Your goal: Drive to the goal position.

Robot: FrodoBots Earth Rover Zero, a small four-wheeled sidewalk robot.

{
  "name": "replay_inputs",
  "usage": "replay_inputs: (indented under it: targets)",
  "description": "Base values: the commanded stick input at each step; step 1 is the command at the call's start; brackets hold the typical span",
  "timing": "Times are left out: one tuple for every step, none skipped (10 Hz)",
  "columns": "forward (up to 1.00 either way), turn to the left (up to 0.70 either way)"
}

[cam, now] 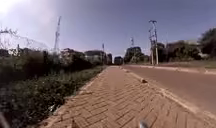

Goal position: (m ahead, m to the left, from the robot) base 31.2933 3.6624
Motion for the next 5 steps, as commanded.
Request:
replay_inputs:
  targets:
    - [1.0, -0.1]
    - [1.0, 0.0]
    - [1.0, 0.0]
    - [1.0, 0.0]
    - [1.0, 0.0]
